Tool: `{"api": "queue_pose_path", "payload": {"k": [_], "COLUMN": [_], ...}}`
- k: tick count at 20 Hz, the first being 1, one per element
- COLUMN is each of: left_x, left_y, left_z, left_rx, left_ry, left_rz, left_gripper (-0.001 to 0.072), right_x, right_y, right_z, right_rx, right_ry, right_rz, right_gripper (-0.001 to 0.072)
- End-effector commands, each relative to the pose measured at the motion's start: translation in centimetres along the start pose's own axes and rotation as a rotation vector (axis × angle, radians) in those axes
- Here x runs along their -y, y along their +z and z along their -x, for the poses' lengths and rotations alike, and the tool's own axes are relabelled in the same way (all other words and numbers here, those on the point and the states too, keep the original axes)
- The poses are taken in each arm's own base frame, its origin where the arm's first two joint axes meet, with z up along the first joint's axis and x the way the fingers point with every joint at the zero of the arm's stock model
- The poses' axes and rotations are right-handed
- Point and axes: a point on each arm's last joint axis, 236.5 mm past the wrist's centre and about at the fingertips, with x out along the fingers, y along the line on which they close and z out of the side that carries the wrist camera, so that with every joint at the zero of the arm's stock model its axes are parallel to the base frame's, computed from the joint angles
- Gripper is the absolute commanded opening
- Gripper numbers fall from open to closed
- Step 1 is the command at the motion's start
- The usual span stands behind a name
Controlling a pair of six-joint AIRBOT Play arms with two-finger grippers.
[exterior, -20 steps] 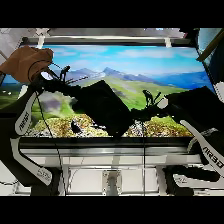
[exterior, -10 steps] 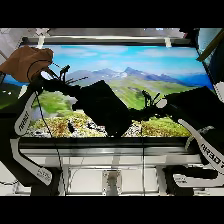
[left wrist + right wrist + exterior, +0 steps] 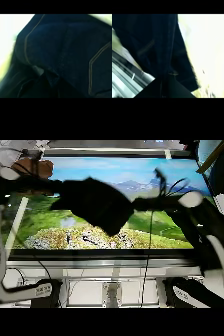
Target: Fold the clothes and pants, and hang the long-sleeved shirts on hangers.
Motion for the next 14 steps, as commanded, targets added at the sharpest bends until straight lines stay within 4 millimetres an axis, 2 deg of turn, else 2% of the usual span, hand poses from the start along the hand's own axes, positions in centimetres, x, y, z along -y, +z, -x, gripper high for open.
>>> {"api": "queue_pose_path", "payload": {"k": [1, 3, 4, 5, 7, 9, 11, 14], "left_x": [7.1, 11.2, 12.6, 14.1, 16.3, 16.7, 15.3, 11.9], "left_y": [2.6, 2.9, 2.6, 1.9, -0.8, -3.3, -4.4, -7.4], "left_z": [10.3, 15.9, 18.2, 20.1, 21.6, 21.0, 19.0, 12.8], "left_rx": [0.194, 0.311, 0.356, 0.385, 0.348, 0.249, 0.183, 0.004], "left_ry": [0.039, 0.072, 0.1, 0.111, 0.095, 0.067, 0.049, -0.015], "left_rz": [-0.163, -0.259, -0.293, -0.294, -0.319, -0.322, -0.279, -0.157], "left_gripper": [0.0031, 0.0031, 0.0031, 0.0031, 0.0032, 0.0031, 0.0031, 0.0031], "right_x": [-11.5, -16.4, -18.1, -19.3, -19.8, -17.8, -14.3, -9.8], "right_y": [6.3, 6.9, 6.7, 6.2, 4.9, 3.6, 2.3, 1.3], "right_z": [11.4, 16.6, 18.4, 19.6, 20.0, 18.7, 16.3, 11.3], "right_rx": [0.275, 0.352, 0.364, 0.356, 0.3, 0.204, 0.074, -0.086], "right_ry": [0.102, 0.146, 0.164, 0.178, 0.183, 0.128, 0.04, 0.006], "right_rz": [0.253, 0.352, 0.369, 0.378, 0.367, 0.339, 0.299, 0.202], "right_gripper": [0.0023, 0.0023, 0.0023, 0.0023, 0.0023, 0.0023, 0.0022, 0.0022]}}
